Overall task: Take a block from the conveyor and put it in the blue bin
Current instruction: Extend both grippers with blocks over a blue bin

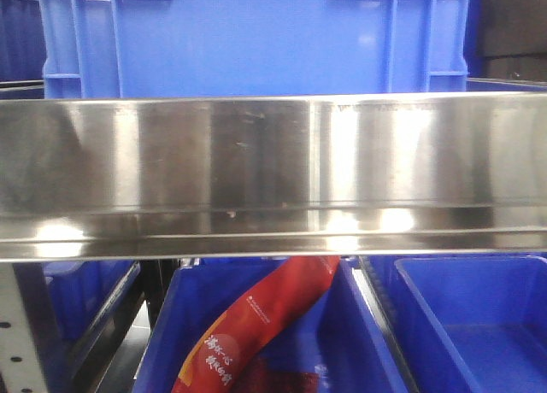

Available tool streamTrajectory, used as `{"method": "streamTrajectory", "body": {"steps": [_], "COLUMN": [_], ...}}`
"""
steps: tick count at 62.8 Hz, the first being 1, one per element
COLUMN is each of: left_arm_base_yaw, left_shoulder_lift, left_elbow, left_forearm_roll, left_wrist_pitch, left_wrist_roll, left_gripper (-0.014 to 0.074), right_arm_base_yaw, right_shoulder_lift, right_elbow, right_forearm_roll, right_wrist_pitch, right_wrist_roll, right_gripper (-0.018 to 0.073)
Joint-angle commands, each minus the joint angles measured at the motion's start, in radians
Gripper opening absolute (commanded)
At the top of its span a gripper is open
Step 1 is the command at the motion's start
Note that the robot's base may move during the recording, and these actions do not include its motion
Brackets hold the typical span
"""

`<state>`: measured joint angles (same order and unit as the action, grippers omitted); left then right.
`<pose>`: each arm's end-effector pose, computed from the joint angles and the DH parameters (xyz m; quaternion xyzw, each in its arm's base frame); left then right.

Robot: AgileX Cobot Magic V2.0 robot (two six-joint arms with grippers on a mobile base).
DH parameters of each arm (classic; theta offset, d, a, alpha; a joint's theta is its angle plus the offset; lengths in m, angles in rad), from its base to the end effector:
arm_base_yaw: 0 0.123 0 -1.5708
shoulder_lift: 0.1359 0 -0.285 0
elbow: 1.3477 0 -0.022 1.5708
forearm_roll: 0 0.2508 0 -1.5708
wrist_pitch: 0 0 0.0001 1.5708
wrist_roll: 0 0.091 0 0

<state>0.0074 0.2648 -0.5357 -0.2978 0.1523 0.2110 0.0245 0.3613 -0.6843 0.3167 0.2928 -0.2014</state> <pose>0.0537 -0.0037 0.3617 -0.0112 0.6282 -0.0436 0.7768 0.0604 0.0097 0.3909 -0.0081 0.6594 0.0773 0.7478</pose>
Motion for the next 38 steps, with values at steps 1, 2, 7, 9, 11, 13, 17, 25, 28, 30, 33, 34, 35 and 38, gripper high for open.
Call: {"method": "streamTrajectory", "body": {"steps": [1, 2, 7, 9, 11, 13, 17, 25, 28, 30, 33, 34, 35, 38], "left_arm_base_yaw": [-0.001, -0.001, -0.001, -0.001, -0.001, -0.001, -0.001, -0.001, -0.001, -0.001, -0.001, -0.001, -0.001, -0.001], "left_shoulder_lift": [-0.003, -0.003, -0.003, -0.003, -0.003, -0.003, -0.003, -0.003, -0.003, -0.003, -0.003, -0.003, -0.003, -0.003], "left_elbow": [0.003, 0.003, 0.003, 0.003, 0.003, 0.003, 0.003, 0.003, 0.003, 0.003, 0.003, 0.003, 0.003, 0.003], "left_forearm_roll": [-0.003, -0.003, -0.003, -0.003, -0.003, -0.003, -0.003, -0.003, -0.003, -0.003, -0.003, -0.003, -0.003, -0.003], "left_wrist_pitch": [-0.015, -0.015, -0.015, -0.015, -0.015, -0.015, -0.015, -0.015, -0.015, -0.015, -0.015, -0.015, -0.015, -0.015], "left_wrist_roll": [0.003, 0.003, 0.003, 0.003, 0.003, 0.003, 0.003, 0.003, 0.003, 0.003, 0.003, 0.003, 0.003, 0.003], "left_gripper": [-0.0111, -0.0111, -0.0111, -0.0111, -0.0111, -0.0111, -0.0111, -0.0111, -0.0111, -0.0111, -0.0111, -0.0111, -0.0111, -0.0111], "right_arm_base_yaw": [0.0, 0.0, 0.0, 0.0, 0.0, 0.0, 0.0, 0.0, 0.0, 0.0, 0.0, 0.0, 0.0, 0.0], "right_shoulder_lift": [-0.002, -0.002, -0.002, -0.002, -0.002, -0.002, -0.002, -0.002, -0.002, -0.002, -0.002, -0.002, -0.002, -0.002], "right_elbow": [-0.005, -0.005, -0.005, -0.005, -0.005, -0.005, -0.005, -0.005, -0.005, -0.005, -0.005, -0.005, -0.005, -0.005], "right_forearm_roll": [0.004, 0.004, 0.004, 0.004, 0.004, 0.004, 0.004, 0.004, 0.004, 0.004, 0.004, 0.004, 0.004, 0.004], "right_wrist_pitch": [-0.017, -0.017, -0.017, -0.017, -0.017, -0.017, -0.017, -0.017, -0.017, -0.017, -0.017, -0.017, -0.017, -0.017], "right_wrist_roll": [-0.008, -0.008, -0.008, -0.008, -0.008, -0.008, -0.008, -0.008, -0.008, -0.008, -0.008, -0.008, -0.008, -0.008], "right_gripper": [-0.0162, -0.0162, -0.0162, -0.0162, -0.0162, -0.0162, -0.0162, -0.0162, -0.0162, -0.0162, -0.0162, -0.0162, -0.0162, -0.0162]}}
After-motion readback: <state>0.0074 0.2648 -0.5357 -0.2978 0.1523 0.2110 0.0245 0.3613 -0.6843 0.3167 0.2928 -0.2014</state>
